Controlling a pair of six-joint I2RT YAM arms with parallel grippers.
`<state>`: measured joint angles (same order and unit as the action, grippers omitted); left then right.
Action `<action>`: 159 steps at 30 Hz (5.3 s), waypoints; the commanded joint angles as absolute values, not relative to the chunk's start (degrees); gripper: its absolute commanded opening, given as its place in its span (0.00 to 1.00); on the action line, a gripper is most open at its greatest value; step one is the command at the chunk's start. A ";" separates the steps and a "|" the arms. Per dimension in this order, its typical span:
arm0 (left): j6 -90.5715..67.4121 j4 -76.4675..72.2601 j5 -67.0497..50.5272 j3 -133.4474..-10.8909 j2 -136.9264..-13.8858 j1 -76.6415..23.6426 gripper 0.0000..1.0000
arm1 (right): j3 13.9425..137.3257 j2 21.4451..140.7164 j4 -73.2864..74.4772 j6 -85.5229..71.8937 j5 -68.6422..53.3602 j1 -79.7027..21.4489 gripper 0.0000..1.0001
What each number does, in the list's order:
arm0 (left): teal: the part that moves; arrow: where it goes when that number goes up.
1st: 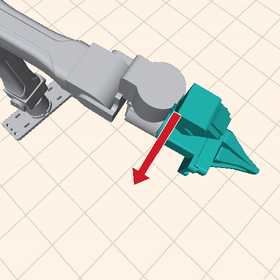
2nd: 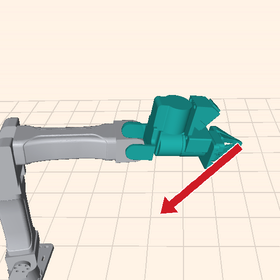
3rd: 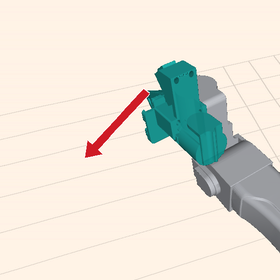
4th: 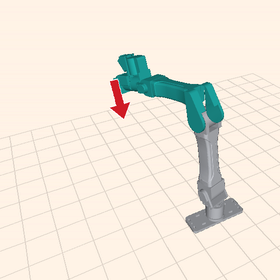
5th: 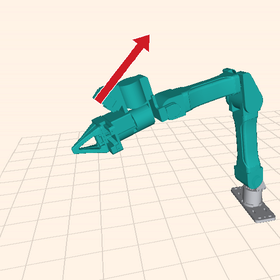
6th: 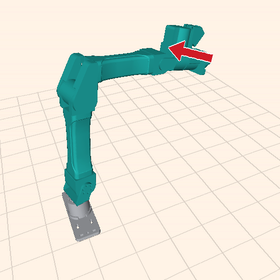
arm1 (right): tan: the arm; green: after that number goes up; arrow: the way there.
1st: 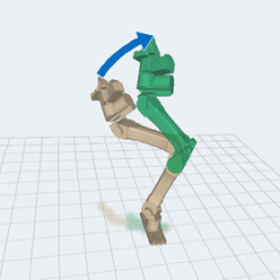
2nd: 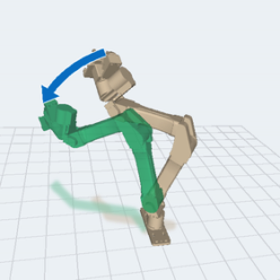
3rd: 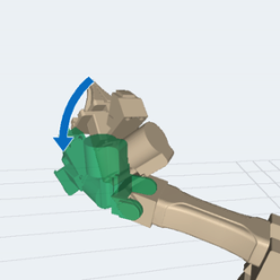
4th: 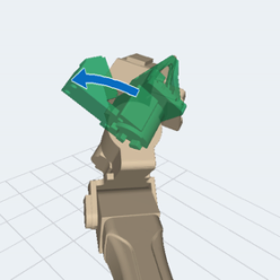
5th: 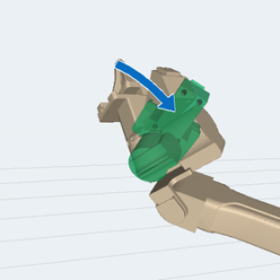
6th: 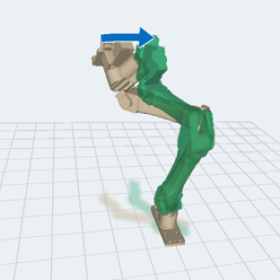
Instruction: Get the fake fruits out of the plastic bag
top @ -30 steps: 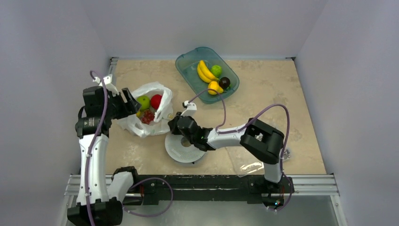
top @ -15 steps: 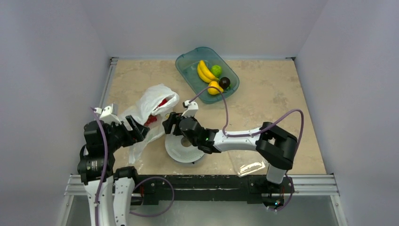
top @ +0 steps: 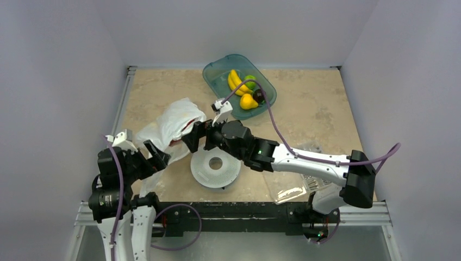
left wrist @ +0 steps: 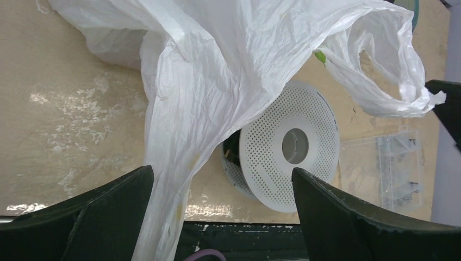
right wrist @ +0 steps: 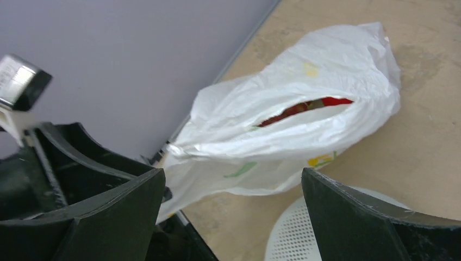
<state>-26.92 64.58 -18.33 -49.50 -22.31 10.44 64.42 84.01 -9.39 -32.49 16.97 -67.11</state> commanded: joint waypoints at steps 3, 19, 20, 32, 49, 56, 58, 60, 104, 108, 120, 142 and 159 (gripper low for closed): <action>-23.41 66.15 -13.18 -55.32 -25.58 10.44 1.00 | 74.61 85.05 -1.71 -48.35 18.90 -67.24 0.99; -18.81 66.47 -19.30 -56.45 -37.28 10.46 0.67 | 82.38 95.01 7.54 -55.85 27.07 -67.41 0.99; -18.64 66.44 -19.71 -56.43 -38.44 10.46 0.64 | 82.84 95.74 8.55 -55.30 27.74 -67.41 0.99; -20.41 54.39 -17.34 -54.98 -38.51 10.41 0.00 | 75.89 92.85 -5.57 -22.10 13.28 -62.68 0.00; -17.48 41.56 -21.12 -45.02 -29.66 10.44 0.00 | 67.21 97.31 -7.66 16.52 38.20 -58.65 0.00; -17.34 41.34 -20.67 -44.90 -30.40 10.10 0.00 | 66.61 105.05 -9.54 17.20 51.16 -55.27 0.00; -17.15 41.39 -20.70 -44.92 -30.03 10.02 0.00 | 64.90 104.04 -11.16 16.27 51.10 -54.35 0.00; -16.97 41.24 -21.06 -44.70 -29.28 10.01 0.00 | 62.13 101.58 -13.61 15.96 48.19 -53.90 0.00; -24.46 50.50 -24.33 -47.40 -20.84 4.43 0.00 | 68.63 101.34 -17.72 -21.20 13.04 -62.49 0.26; -24.74 50.57 -22.54 -47.12 -17.98 4.47 0.00 | 68.17 103.64 -17.97 -18.93 18.50 -62.41 0.26; -25.75 50.65 -19.31 -46.54 -11.80 4.44 0.00 | 56.91 101.71 -18.00 -22.30 19.00 -56.69 0.23; -24.92 49.81 -23.47 -46.05 -14.63 4.41 0.00 | 76.77 115.21 -28.02 -25.19 15.74 -58.78 0.49; -24.74 50.26 -23.66 -46.33 -15.31 2.41 0.00 | 94.26 130.03 -31.31 -23.73 28.05 -58.70 0.90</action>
